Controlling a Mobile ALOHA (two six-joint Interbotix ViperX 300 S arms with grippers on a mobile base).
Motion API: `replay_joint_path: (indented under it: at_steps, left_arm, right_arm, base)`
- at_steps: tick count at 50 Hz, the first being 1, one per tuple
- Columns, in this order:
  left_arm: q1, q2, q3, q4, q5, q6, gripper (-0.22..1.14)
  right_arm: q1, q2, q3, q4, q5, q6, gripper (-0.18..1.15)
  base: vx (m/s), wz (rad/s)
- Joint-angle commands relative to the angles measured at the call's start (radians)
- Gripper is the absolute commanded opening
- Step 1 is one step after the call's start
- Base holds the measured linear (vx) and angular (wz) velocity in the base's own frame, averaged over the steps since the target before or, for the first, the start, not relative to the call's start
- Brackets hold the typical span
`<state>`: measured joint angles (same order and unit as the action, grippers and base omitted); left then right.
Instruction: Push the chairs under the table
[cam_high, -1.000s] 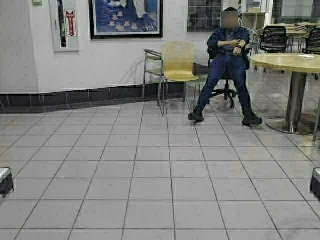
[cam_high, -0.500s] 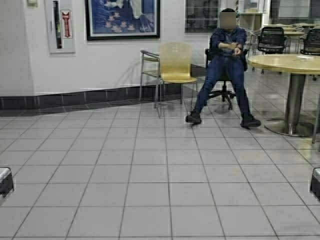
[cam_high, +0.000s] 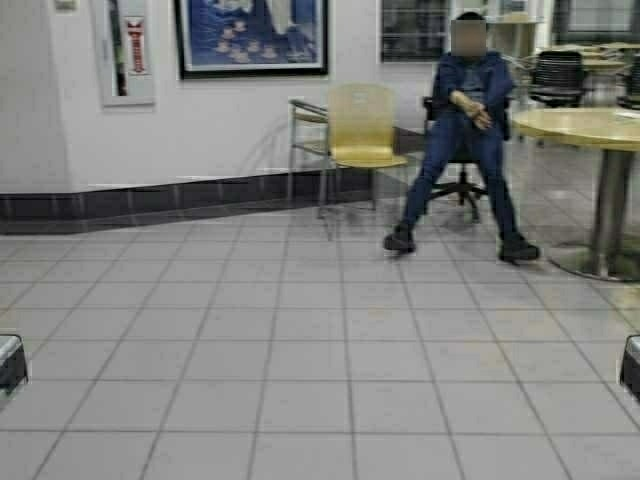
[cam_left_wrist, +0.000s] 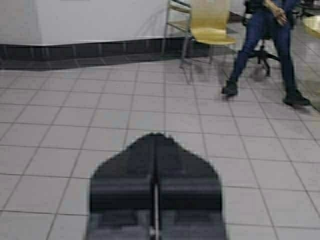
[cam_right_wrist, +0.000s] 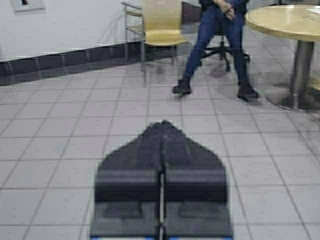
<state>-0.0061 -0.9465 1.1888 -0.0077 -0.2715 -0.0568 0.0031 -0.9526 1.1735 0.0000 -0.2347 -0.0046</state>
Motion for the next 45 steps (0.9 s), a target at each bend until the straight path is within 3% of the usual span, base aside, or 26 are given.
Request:
replay_joint_path:
  at_steps: [1,45]
  left_arm:
    - [0.000,0.011,-0.003,0.000,-0.005,0.000,0.03]
    - [0.000,0.064,-0.003,0.003,-0.005,0.011,0.03]
  right_arm:
    - [0.000,0.000,-0.021,-0.002,-0.003,0.003,0.05]
    - [0.000,0.014,-0.012,0.000,-0.003,0.009,0.05]
  base:
    - [0.32,0.26]
    - [0.33,0.32]
